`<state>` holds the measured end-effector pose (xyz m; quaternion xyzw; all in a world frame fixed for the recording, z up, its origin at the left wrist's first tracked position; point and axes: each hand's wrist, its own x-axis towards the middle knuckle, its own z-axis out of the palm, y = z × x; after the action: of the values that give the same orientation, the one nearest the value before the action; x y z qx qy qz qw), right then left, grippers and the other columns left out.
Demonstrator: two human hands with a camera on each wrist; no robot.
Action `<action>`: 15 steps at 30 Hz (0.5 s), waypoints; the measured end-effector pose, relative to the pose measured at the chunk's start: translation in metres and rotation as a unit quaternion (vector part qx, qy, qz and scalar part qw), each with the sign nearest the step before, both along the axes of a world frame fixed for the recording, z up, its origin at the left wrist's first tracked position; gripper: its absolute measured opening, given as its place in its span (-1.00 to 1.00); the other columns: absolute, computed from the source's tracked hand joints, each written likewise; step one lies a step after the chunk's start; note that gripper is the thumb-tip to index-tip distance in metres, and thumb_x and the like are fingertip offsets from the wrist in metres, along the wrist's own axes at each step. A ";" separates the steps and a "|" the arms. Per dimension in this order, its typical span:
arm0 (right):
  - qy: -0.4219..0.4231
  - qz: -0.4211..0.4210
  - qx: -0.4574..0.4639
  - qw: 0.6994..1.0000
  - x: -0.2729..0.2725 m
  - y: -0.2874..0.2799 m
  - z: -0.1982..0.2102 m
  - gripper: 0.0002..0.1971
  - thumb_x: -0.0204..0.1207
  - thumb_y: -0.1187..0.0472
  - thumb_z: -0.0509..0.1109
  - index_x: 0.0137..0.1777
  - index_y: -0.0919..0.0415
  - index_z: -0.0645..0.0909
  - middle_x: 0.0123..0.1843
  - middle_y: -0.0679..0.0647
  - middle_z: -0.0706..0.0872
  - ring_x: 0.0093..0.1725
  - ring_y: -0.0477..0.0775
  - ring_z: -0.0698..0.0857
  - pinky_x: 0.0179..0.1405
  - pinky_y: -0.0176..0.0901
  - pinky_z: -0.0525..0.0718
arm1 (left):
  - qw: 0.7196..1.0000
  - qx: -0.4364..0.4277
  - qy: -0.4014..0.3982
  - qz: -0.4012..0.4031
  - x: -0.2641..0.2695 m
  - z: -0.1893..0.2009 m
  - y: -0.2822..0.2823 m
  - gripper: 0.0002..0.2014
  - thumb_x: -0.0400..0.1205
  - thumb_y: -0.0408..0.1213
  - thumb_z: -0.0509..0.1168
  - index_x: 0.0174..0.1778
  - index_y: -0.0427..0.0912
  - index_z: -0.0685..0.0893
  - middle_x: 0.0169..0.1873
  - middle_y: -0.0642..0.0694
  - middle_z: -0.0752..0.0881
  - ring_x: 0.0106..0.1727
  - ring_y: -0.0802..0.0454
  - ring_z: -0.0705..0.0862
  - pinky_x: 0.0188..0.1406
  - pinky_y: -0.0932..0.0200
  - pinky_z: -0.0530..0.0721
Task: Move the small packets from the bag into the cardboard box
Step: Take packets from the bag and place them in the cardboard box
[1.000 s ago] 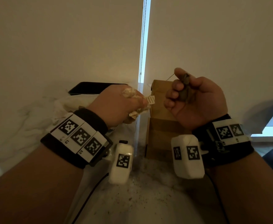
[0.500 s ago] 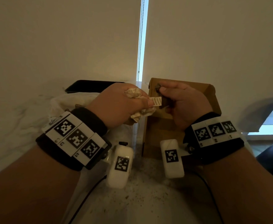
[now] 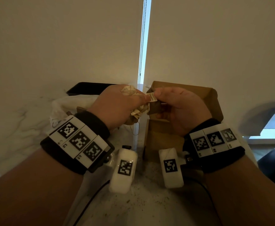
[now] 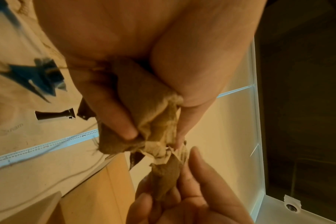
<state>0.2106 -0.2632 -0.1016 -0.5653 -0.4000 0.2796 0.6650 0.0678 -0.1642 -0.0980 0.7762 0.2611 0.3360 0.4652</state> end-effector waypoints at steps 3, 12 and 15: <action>-0.026 -0.007 -0.019 0.999 0.001 -0.006 0.002 -0.91 0.49 0.33 0.46 -0.04 0.20 0.71 -0.11 0.19 0.83 -0.17 0.16 0.80 -0.20 0.03 0.75 | 1.000 -0.012 0.014 -0.017 -0.003 0.001 -0.004 -0.71 0.57 -0.07 0.51 0.03 -0.23 0.78 -0.10 -0.24 0.85 -0.06 -0.23 0.84 -0.03 -0.22 0.83; -0.228 -0.103 -0.197 0.948 0.021 -0.024 0.047 -0.92 0.48 0.24 0.51 -0.04 0.10 0.75 -0.11 0.04 0.83 -0.12 0.02 0.82 -0.18 -0.06 0.76 | 0.994 0.029 0.099 -0.035 0.000 0.000 -0.009 -0.76 0.58 -0.09 0.48 0.01 -0.20 0.76 -0.17 -0.17 0.84 -0.15 -0.14 0.85 -0.16 -0.05 0.86; -0.313 -0.085 -0.292 0.900 0.017 -0.008 0.056 -0.93 0.51 0.27 0.48 -0.08 0.07 0.72 -0.15 0.03 0.80 -0.22 -0.06 0.76 -0.34 -0.17 0.70 | 0.989 0.027 0.140 -0.044 -0.003 0.001 -0.014 -0.78 0.67 -0.05 0.38 0.11 -0.09 0.75 -0.03 -0.03 0.78 -0.02 0.02 0.78 -0.07 0.26 0.72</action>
<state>0.2277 -0.2710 -0.0454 -0.8244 -0.4387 0.1350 0.3313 0.0652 -0.1778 -0.0973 0.8385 0.2800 0.2100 0.4176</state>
